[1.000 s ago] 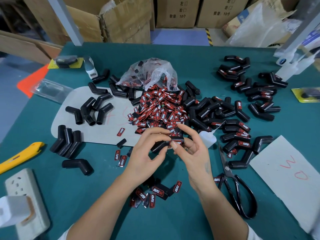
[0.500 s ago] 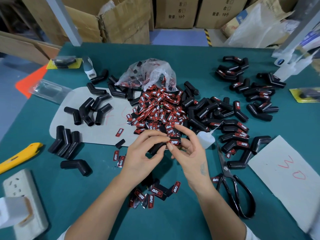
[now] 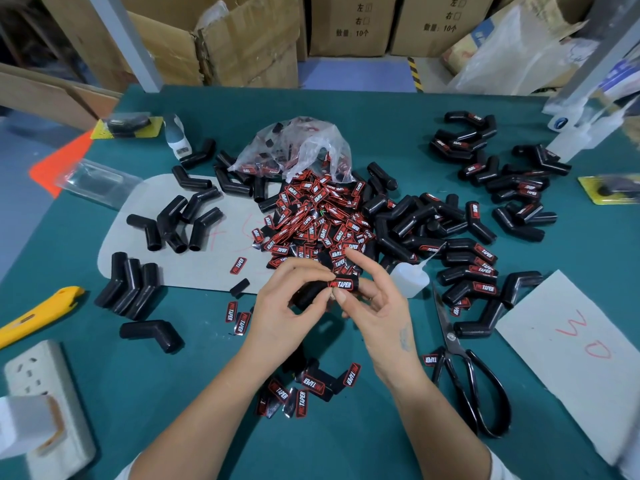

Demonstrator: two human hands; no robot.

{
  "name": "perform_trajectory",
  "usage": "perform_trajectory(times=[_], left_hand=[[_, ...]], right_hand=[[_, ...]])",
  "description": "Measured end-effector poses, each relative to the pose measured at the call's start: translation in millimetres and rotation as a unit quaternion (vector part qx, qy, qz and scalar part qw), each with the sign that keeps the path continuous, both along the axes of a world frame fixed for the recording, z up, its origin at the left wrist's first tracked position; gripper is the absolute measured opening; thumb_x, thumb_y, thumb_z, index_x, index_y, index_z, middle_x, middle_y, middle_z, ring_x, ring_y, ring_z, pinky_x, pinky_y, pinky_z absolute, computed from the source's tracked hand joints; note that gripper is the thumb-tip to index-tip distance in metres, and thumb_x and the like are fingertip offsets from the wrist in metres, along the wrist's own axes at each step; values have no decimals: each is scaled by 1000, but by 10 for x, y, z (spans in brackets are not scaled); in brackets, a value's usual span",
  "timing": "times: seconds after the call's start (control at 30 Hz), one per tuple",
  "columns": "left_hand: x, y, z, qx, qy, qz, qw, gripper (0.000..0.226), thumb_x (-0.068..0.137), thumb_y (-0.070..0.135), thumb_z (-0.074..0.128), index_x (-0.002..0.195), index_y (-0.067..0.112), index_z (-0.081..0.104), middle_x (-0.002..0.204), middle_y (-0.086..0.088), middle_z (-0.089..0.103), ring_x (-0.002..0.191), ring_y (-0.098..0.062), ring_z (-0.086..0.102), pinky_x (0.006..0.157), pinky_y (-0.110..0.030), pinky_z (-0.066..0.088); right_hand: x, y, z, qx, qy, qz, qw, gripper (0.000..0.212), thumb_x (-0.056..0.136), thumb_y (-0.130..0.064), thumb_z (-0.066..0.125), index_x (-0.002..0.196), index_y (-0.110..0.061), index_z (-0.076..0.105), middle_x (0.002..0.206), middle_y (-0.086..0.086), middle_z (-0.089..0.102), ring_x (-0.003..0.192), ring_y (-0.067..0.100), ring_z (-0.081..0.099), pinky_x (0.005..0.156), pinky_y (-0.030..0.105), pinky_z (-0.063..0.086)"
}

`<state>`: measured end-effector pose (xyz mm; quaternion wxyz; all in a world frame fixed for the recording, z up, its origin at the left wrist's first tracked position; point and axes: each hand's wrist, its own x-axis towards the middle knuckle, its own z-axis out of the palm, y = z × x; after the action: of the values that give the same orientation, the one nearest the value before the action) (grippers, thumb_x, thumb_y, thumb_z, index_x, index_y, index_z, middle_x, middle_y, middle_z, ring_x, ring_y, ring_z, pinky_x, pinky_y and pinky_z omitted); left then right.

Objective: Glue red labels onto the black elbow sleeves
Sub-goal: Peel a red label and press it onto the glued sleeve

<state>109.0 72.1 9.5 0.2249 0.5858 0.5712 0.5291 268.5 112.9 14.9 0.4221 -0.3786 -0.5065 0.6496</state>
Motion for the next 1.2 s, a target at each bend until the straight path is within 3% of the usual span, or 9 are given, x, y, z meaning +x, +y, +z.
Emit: perform_trajectory(times=[0.13, 0.4, 0.5, 0.67, 0.8, 1.03, 1.2], left_hand=[[-33, 9, -63, -7, -33, 4, 999, 13, 95, 13, 72, 107, 10, 77, 113, 1, 67, 108, -25, 67, 82, -58, 60], [-105, 40, -120, -23, -65, 4, 998, 15, 96, 19, 69, 107, 14, 77, 114, 8, 68, 106, -30, 69, 79, -64, 59], [-107, 44, -89, -21, -55, 4, 998, 14, 95, 20, 69, 107, 16, 76, 113, 8, 68, 109, -26, 68, 84, -59, 59], [-73, 39, -64, 18, -20, 5, 1000, 17, 93, 5, 73, 107, 15, 75, 114, 2, 68, 111, -22, 67, 99, -32, 51], [-30, 9, -48, 39, 0, 15, 999, 21, 93, 5, 73, 107, 21, 73, 116, 0, 64, 111, -18, 65, 100, -23, 47], [-31, -13, -79, 72, 43, -7, 996, 19, 95, 6, 68, 106, 21, 74, 123, 3, 61, 107, -15, 65, 93, -24, 51], [-39, -6, -77, 88, 58, 0, 994, 19, 95, 5, 68, 107, 19, 75, 121, 3, 63, 110, -12, 65, 95, -21, 50]], right_hand=[[20, -5, 0, 11, -5, 15, 1000, 53, 101, -8, 64, 141, -42, 60, 105, 4, 80, 77, 6, 61, 77, 15, 49], [27, 32, -20, 34, -22, 40, 998, 51, 103, -7, 54, 153, -19, 50, 91, 1, 77, 89, 10, 68, 79, 22, 50], [32, 38, -5, 39, -20, 46, 998, 49, 106, 0, 52, 152, -15, 49, 92, 3, 78, 89, 9, 70, 77, 21, 50], [41, 16, 38, 54, -12, 42, 998, 47, 106, 0, 54, 150, -16, 50, 96, 3, 78, 86, 4, 69, 79, 16, 50], [25, 10, 50, 42, 2, 30, 999, 46, 103, 1, 61, 142, -23, 56, 108, 4, 77, 94, 13, 74, 82, 22, 55], [29, 21, 40, 24, 30, 19, 999, 43, 100, -11, 66, 136, -32, 63, 109, 6, 77, 95, 17, 72, 83, 25, 56], [38, 29, 36, 25, 44, 23, 998, 42, 100, -11, 64, 139, -26, 61, 108, 8, 78, 95, 17, 73, 86, 25, 56]])
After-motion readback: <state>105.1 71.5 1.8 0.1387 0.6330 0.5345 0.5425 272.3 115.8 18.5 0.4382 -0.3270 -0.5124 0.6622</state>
